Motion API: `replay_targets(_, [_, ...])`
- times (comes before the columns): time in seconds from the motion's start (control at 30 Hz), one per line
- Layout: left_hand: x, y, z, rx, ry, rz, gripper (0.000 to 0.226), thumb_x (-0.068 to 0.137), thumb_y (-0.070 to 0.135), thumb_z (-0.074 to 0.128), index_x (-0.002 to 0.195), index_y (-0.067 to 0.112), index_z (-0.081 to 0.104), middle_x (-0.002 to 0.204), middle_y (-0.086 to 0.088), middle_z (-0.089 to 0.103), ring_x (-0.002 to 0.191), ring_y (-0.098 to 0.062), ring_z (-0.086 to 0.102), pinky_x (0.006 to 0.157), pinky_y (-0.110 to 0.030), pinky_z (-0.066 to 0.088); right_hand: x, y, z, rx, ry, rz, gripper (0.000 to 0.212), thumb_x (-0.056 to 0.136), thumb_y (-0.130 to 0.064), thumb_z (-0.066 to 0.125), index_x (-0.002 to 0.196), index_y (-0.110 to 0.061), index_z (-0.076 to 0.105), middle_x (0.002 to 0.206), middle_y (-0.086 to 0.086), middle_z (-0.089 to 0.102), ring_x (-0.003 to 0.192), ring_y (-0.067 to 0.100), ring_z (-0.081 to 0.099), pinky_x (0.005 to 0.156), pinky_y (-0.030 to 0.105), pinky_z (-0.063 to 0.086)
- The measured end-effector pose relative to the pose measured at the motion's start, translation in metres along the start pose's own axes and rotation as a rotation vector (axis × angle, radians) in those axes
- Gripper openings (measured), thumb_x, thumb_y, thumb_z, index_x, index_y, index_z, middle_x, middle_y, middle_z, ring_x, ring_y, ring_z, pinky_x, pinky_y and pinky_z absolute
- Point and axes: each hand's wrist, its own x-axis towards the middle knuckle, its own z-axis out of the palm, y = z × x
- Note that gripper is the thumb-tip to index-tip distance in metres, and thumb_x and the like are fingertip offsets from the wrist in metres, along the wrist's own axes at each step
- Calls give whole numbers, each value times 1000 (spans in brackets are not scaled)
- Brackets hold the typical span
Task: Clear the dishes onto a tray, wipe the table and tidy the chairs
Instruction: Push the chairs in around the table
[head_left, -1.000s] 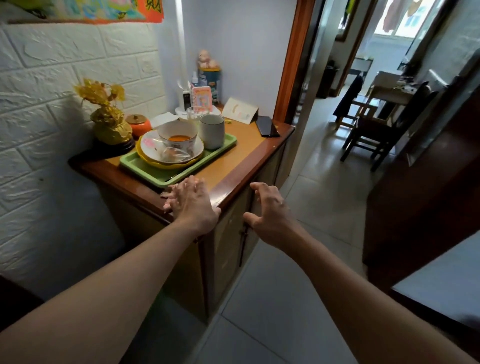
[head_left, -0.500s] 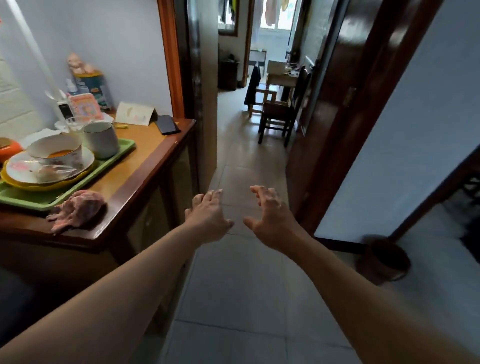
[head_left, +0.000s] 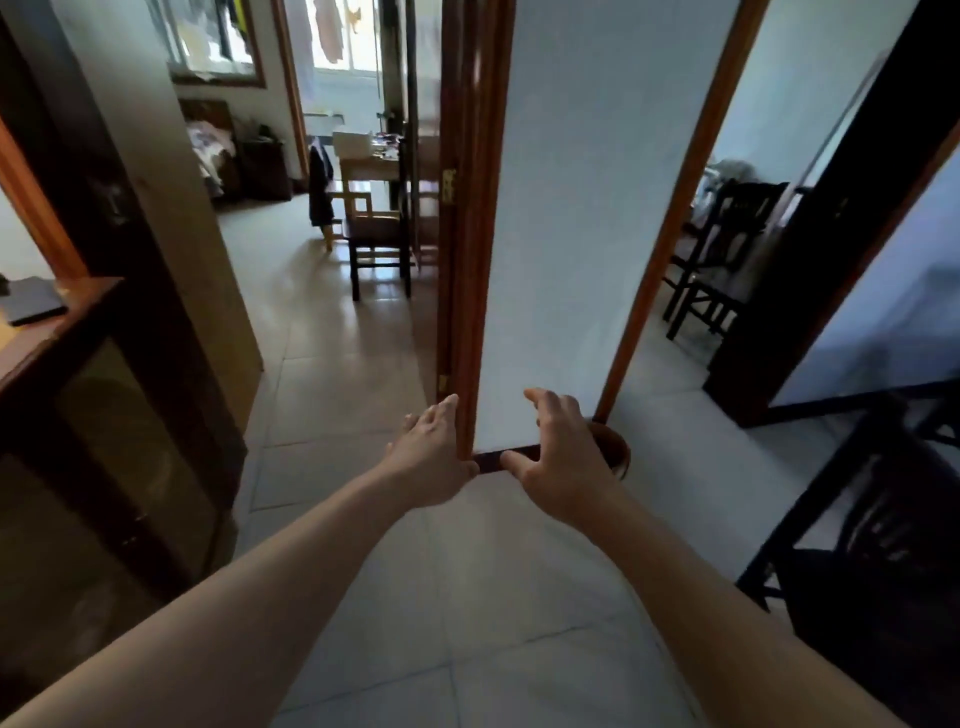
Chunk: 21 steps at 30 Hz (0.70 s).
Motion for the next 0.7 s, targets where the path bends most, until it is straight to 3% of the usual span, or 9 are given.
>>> replay_targets(0.1, [15,53,22,-8,-41,89,88,89,33,60,152,18,2,160,-2,12,146,-29,8,118,-42,18,-10,44,-34,12,62,108,72,84,-21,68,144,-15,28,137,6,36,122,18,42,100,21,33])
replay_targets(0.2, [34,100,41,7,-93,193,87,89,32,60,152,18,2,159,-4,16,146,-30,10,116,-47,22,-17,82,-63,27,141,196,72,83,-27,70,142,-15,32,134,5,38,122,18,43,104,27,38])
replay_targets(0.33, [61,161,64,-15,-192,301,86,87,34,62,152,19,7,156,-5,23,143,-29,14,115,-46,23,-19,130,-97,2,212,311,68,87,-28,65,143,-16,28,140,4,32,120,12,38,95,16,28])
replay_targets(0.5, [116,225,99,31,-292,474,81,83,38,64,146,15,19,145,-10,39,133,-34,37,104,-53,38,-9,183,-130,-46,297,501,74,89,-25,62,148,-16,18,147,6,25,134,19,32,109,30,31])
replay_targets(0.7, [174,294,135,125,-417,702,87,91,36,59,152,21,-1,158,-5,16,143,-26,19,115,-46,25,-1,232,-165,-82,458,756,74,88,-27,64,146,-15,20,146,7,25,134,21,28,109,29,28])
